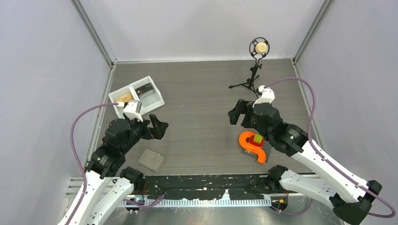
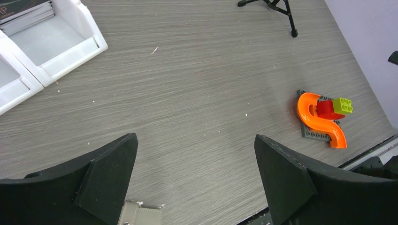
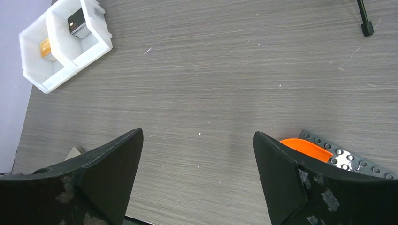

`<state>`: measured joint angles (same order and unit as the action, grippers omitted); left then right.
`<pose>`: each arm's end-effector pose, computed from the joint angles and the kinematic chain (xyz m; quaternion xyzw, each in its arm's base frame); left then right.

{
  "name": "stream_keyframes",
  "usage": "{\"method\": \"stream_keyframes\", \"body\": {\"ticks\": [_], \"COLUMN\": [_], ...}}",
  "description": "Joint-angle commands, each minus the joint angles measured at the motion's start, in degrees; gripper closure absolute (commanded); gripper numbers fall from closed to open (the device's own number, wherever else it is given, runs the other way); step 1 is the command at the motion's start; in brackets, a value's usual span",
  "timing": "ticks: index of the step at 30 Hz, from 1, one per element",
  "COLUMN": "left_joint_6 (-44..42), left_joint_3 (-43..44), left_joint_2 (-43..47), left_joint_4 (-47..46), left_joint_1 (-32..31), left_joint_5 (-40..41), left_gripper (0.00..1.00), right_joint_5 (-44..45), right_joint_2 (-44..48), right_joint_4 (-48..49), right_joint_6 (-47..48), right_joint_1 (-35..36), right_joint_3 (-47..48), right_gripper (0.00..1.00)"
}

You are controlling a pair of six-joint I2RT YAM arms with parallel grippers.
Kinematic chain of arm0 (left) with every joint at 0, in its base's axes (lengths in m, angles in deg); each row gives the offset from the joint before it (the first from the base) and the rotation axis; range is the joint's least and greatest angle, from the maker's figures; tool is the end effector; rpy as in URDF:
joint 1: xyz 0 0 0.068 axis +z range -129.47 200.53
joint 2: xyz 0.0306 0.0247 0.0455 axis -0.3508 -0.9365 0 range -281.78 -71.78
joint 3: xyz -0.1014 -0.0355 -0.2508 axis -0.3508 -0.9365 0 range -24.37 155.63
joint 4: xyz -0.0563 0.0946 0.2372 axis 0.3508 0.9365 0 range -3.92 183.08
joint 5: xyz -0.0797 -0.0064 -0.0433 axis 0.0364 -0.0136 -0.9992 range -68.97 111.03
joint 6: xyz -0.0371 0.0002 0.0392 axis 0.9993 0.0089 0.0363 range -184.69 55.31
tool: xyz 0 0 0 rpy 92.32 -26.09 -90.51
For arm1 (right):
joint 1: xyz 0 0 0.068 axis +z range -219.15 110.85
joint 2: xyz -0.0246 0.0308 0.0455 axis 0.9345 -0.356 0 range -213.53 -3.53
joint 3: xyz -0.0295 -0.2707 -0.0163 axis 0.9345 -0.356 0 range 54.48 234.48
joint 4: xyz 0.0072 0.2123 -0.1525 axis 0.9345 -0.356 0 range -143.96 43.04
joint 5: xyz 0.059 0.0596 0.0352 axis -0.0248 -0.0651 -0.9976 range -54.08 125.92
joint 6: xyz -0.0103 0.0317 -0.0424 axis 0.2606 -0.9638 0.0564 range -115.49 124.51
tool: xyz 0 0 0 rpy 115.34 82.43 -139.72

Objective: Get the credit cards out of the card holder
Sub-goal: Move the card holder to the corner of the board.

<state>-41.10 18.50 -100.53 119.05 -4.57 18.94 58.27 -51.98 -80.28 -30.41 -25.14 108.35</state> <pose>0.1038 -0.0502 0.3229 0.0214 0.8130 -0.2533 0.5238 0.1372 0.1138 0.3438 0.0330 0.8458 0.1934 0.4962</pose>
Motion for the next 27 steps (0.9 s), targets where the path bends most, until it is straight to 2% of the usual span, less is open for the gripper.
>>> {"method": "stream_keyframes", "body": {"ticks": [1,6,9,14,19,23,27], "left_joint_6": [1.1,3.4,6.6,13.6,19.5,25.6,30.0], "left_joint_3": [0.8,0.7,1.2,1.2,1.0,-0.8,-4.2], "left_joint_2": [1.0,1.6,0.6,-3.2,-8.6,-13.1,-15.2], "left_joint_4": [-1.2,1.6,7.1,14.6,20.1,22.3,21.5], "left_joint_1": [0.1,0.1,0.1,0.1,0.2,0.3,0.6], "left_joint_5": [2.5,8.3,17.6,31.8,33.9,33.2,29.5], "left_gripper": [0.01,0.01,0.04,0.01,0.06,0.22,0.26], "right_joint_5": [1.3,2.5,2.9,2.2,-0.8,-3.2,-4.4], "right_joint_2": [2.1,3.8,4.5,4.6,2.6,0.7,-0.3], "right_joint_4": [-1.4,-1.5,-0.1,2.4,3.3,3.5,3.6], "right_joint_6": [-2.0,-0.6,-0.1,2.1,2.2,1.4,1.3], "right_joint_1": [-0.2,-0.2,-0.2,-0.2,-0.2,-0.2,-0.2], "right_joint_3": [0.1,-1.2,-2.6,-3.8,-5.2,-5.9,-5.7], "right_gripper": [0.05,0.05,0.05,0.04,0.04,0.04,0.04]}}
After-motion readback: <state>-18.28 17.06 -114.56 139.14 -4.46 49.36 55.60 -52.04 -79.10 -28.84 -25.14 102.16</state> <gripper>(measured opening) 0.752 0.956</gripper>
